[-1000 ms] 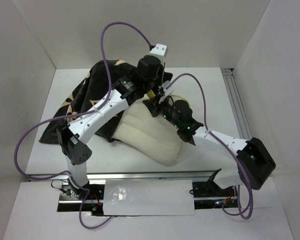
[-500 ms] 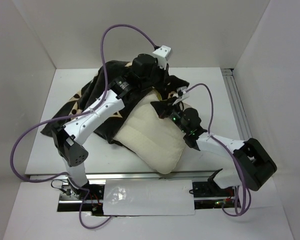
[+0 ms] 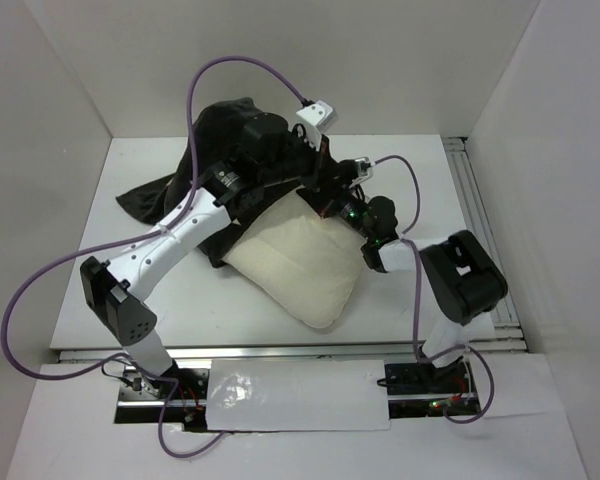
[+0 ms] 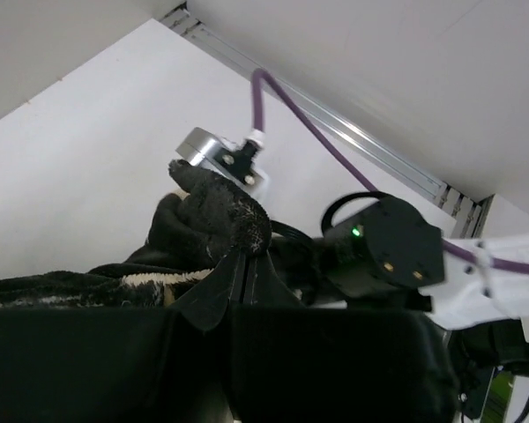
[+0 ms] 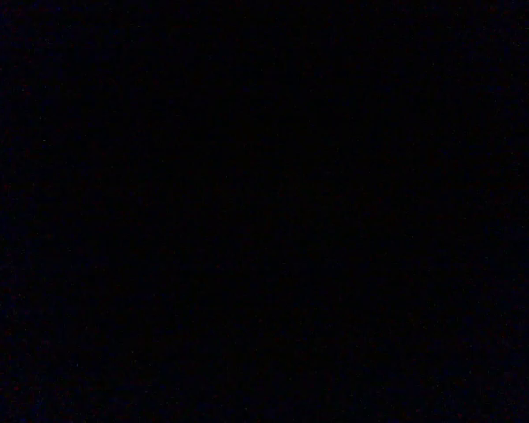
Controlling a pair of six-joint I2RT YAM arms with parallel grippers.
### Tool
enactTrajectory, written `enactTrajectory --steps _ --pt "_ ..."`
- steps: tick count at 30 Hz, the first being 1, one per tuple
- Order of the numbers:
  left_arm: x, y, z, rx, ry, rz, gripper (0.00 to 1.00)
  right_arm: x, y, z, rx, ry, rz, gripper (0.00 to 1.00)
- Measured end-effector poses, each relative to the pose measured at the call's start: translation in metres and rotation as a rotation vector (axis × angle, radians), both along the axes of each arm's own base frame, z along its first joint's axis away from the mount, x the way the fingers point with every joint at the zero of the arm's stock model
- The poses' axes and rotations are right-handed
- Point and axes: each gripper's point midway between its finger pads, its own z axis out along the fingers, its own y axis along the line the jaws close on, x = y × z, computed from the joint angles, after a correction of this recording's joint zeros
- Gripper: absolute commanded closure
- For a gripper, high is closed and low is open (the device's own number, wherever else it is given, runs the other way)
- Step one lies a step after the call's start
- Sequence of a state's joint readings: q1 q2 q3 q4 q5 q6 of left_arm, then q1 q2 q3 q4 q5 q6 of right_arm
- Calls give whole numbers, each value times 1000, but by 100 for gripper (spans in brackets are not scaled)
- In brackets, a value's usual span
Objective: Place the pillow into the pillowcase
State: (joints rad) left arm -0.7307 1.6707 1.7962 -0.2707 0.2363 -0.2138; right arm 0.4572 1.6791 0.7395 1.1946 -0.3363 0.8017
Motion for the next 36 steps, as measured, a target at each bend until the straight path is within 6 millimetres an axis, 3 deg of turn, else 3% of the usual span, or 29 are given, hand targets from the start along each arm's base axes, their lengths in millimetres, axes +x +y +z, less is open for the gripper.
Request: enactTrajectory --steps 4,12,14,15,18,19,20,21,23,29,32,36 --pt "4 5 -13 10 43 -26 100 12 -3 -22 64 98 56 100" --pt "9 -20 -51 66 145 -129 100 17 -15 -27 52 108 70 99" --pt "13 -24 -60 84 170 -131 100 18 -17 -25 32 89 62 80" --pt "15 -25 -65 92 183 -132 100 19 -19 -24 25 79 55 63" --pt "19 -26 -74 108 216 -123 83 22 -31 -12 20 48 24 31" --pt "18 -28 -69 91 224 -128 51 25 -38 -12 9 68 3 0" --pt "19 -28 -66 88 217 -127 51 27 -41 -12 8 75 -4 0" --pt "19 -28 -57 67 222 -127 41 30 -46 -16 5 116 -28 0" --pt "27 -23 -38 36 191 -106 0 33 -56 -19 -12 153 -65 0" --pt "59 10 -15 -25 206 9 0 37 -84 -14 -166 334 -230 0" --pt "75 29 -18 -26 231 81 0 42 -105 -10 -272 385 -323 0" --pt "90 62 -32 14 265 212 0 22 -132 -21 -447 415 -386 0"
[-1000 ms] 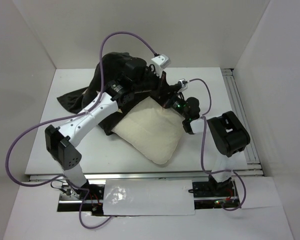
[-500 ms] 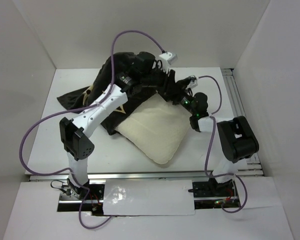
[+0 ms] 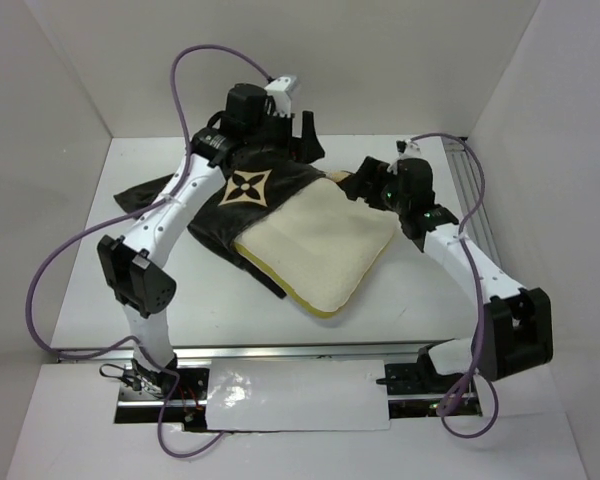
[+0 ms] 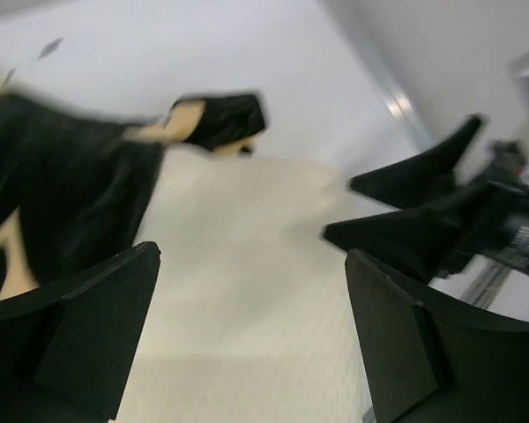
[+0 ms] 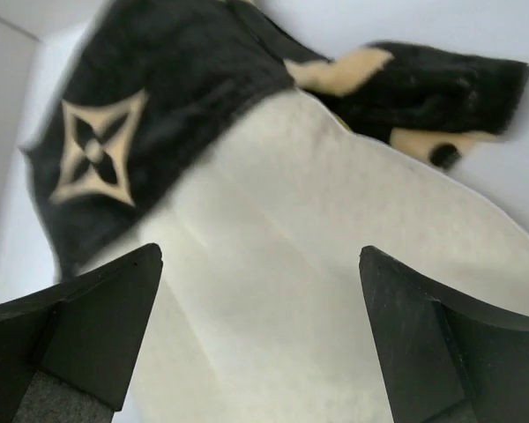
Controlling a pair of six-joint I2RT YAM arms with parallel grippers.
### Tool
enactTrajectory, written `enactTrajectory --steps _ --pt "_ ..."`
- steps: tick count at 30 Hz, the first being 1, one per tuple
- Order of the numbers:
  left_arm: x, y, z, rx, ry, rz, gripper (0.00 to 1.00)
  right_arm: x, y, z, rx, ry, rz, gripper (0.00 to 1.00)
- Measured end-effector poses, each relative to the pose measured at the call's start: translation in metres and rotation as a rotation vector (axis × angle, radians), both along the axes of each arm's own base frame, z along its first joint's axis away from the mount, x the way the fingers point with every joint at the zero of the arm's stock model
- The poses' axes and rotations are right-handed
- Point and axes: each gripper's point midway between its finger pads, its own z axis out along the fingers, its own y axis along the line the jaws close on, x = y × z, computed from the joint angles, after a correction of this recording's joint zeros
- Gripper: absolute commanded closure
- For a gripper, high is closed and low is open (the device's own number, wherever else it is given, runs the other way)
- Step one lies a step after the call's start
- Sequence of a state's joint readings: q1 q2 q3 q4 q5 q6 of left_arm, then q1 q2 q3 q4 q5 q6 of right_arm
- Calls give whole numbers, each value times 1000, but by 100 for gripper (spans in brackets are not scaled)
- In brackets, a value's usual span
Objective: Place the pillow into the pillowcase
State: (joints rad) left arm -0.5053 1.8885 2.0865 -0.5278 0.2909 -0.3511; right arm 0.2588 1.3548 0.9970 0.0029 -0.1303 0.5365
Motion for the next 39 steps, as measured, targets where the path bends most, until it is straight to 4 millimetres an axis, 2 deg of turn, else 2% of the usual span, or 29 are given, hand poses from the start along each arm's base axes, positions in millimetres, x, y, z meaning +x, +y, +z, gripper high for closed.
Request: enactTrajectory --steps 2,4,8,10,13,15,18,21,23,24,26,27,32,33,35,37,38,39 --pt "-6 22 -13 38 46 87 0 -14 2 -4 -109 17 42 0" --pt "-20 49 -28 71 95 179 0 -29 26 -3 -212 12 143 0" --pt "-68 106 -56 104 194 366 0 -75 117 -5 -407 -42 432 0" --pt "-90 129 -67 92 231 448 0 -99 156 -26 -518 -55 545 0" --pt "-116 154 -87 76 293 542 3 -129 188 -76 -688 -23 668 0" --pt "-134 169 -109 102 349 589 6 -132 192 -104 -765 12 686 0" --pt "-154 187 -132 89 407 656 6 -127 184 -141 -850 78 697 0" --pt "-165 201 -134 56 408 701 7 -122 175 -151 -868 98 677 0" --pt "-166 206 -132 35 397 720 7 -118 172 -152 -866 99 667 0" --pt "-166 208 -133 29 394 729 12 -118 171 -153 -865 98 665 0" --pt "-164 210 -143 21 412 749 14 -118 170 -157 -865 93 668 2" --pt "-164 211 -153 32 433 759 19 -118 170 -160 -867 89 672 6" --pt "-165 210 -199 84 516 745 26 -117 170 -162 -862 77 694 69" --pt "-165 208 -204 84 517 734 26 -115 170 -162 -855 75 692 69" --pt "-165 201 -211 89 495 696 25 -113 170 -159 -833 76 691 77" --pt "-162 190 -215 89 451 654 25 -113 172 -155 -810 70 706 89" --pt "-161 186 -215 89 438 641 26 -113 172 -152 -798 68 710 99" --pt "-158 184 -216 91 424 639 27 -114 173 -149 -787 66 713 100"
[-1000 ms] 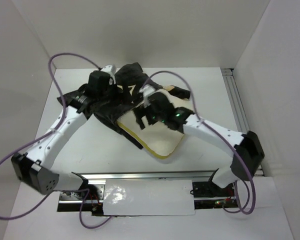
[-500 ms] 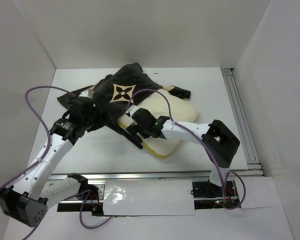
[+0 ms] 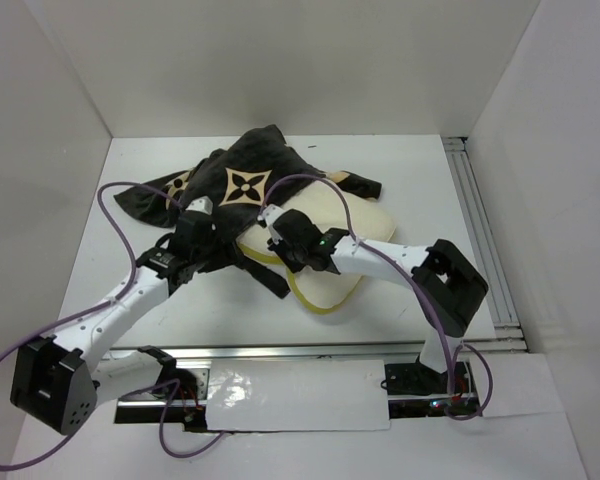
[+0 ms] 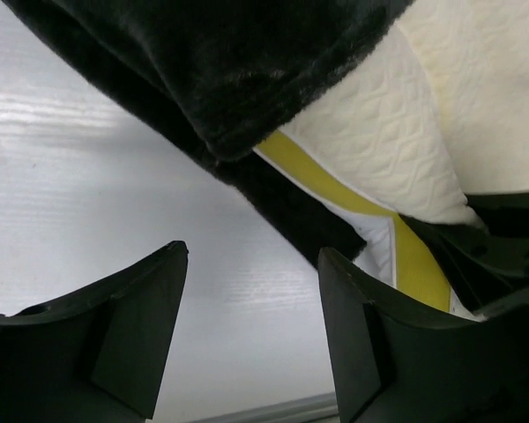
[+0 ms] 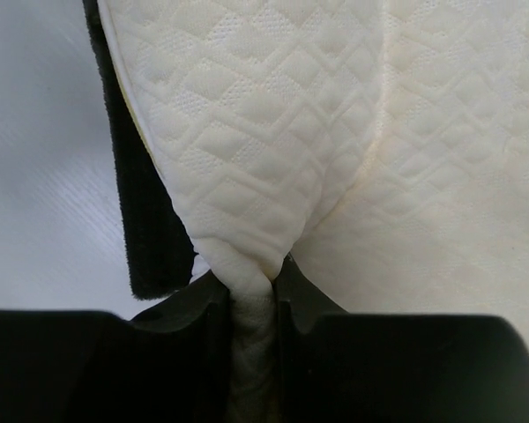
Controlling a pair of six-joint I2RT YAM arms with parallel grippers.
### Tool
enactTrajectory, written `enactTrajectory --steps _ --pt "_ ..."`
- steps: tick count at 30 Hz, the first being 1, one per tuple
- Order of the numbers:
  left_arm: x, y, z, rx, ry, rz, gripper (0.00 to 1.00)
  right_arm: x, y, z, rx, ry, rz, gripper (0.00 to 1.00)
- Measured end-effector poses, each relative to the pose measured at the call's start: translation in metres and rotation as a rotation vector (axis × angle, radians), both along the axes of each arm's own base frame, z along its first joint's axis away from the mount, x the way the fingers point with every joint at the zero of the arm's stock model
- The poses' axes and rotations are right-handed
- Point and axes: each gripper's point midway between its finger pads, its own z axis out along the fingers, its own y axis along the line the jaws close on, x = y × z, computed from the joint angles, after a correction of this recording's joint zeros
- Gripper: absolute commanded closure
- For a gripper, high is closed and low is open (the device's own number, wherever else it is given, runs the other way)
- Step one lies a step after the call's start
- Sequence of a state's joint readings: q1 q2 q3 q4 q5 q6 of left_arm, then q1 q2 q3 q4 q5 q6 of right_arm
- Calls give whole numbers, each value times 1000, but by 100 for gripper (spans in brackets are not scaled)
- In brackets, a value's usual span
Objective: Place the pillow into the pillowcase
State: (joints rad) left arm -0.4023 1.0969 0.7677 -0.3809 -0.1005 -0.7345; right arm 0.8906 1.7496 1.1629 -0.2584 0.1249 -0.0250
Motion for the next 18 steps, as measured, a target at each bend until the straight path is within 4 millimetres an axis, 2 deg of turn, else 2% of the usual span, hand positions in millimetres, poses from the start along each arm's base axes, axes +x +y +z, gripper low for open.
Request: enactTrajectory --steps 5,13,14,15,18 --pt "22 1 -7 58 -24 46 32 -1 1 6 29 16 9 100" --pt "51 17 -30 201 -3 122 36 -1 1 9 53 31 5 100" --pt "54 18 -31 211 -4 127 40 -1 1 10 56 34 4 100" --pt "58 20 -31 220 -7 136 51 -1 1 11 60 36 3 100" --pt "69 23 -30 247 -17 146 69 0 0 13 70 39 -6 100"
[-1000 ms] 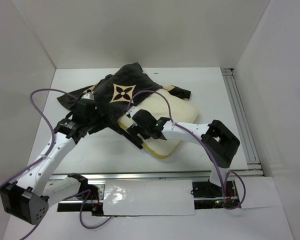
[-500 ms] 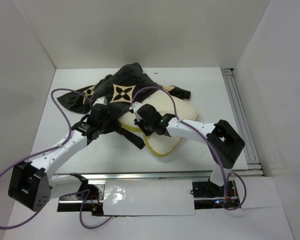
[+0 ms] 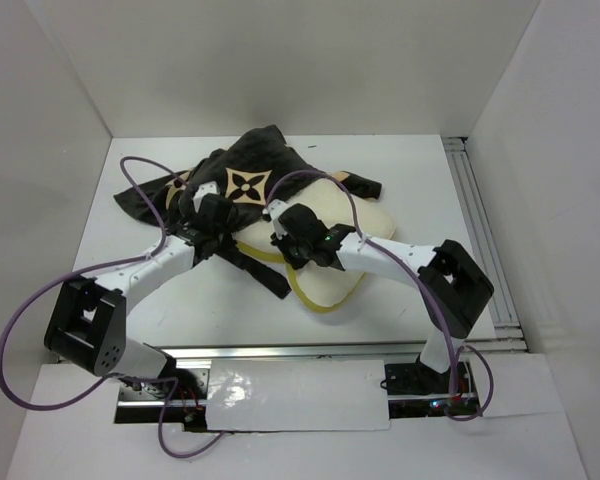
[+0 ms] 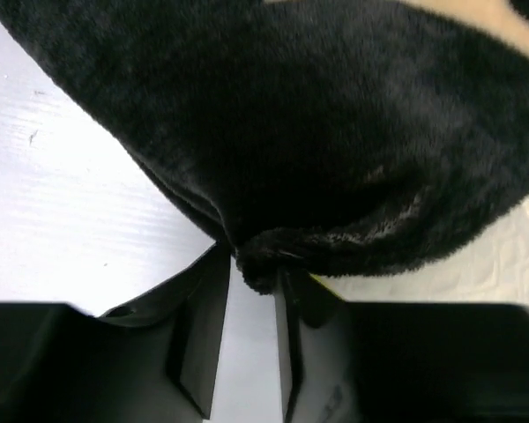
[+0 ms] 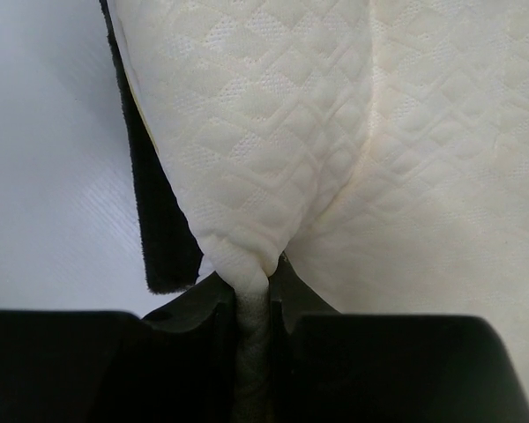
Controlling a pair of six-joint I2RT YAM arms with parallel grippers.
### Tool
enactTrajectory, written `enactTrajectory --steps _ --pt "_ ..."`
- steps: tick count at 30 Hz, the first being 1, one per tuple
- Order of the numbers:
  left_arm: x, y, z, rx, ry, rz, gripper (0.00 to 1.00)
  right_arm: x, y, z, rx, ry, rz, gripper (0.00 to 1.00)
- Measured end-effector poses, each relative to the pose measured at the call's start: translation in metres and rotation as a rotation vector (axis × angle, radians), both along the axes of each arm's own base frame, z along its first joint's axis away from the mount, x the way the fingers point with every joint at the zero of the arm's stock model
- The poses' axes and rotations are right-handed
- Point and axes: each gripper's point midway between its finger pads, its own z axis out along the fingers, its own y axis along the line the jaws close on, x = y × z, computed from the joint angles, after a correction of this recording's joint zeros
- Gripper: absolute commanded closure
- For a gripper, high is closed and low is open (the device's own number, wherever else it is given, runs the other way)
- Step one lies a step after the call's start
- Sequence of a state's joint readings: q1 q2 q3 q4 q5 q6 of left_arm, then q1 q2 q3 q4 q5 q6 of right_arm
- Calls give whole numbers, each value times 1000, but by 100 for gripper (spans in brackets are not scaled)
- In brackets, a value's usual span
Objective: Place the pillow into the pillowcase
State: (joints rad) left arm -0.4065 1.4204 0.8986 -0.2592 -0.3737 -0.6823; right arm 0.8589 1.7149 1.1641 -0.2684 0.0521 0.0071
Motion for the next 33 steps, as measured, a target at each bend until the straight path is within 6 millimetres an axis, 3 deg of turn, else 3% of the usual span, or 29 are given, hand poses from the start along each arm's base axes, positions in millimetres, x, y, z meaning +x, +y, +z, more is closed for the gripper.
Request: enactTrajectory --steps 1,2,6,10,14,18,20,23,28,33 --pt "3 2 0 4 -3 4 91 0 0 0 4 2 -1 100" --pt "5 2 0 5 -4 4 100 0 0 1 8 4 -2 100" --pt "10 -2 -4 13 4 -24 100 2 1 4 30 11 -5 100" --pt "6 -17 5 9 -16 -83 100 5 7 10 82 13 -36 100" --pt "-10 -45 51 -60 -120 -179 100 14 14 35 180 -39 -87 100" --pt "-29 -62 111 -163 -267 -254 100 26 19 85 338 -163 -137 100" --pt "-37 -73 128 -209 -292 -303 100 30 24 112 437 -233 -146 100" --pt "-46 -94 143 -268 -295 -392 100 31 28 125 505 -283 -142 100" --pt "-62 -113 151 -303 -258 -476 100 37 33 124 588 -363 -162 100" --pt "-78 -122 143 -330 -190 -538 100 42 39 110 674 -442 -158 100"
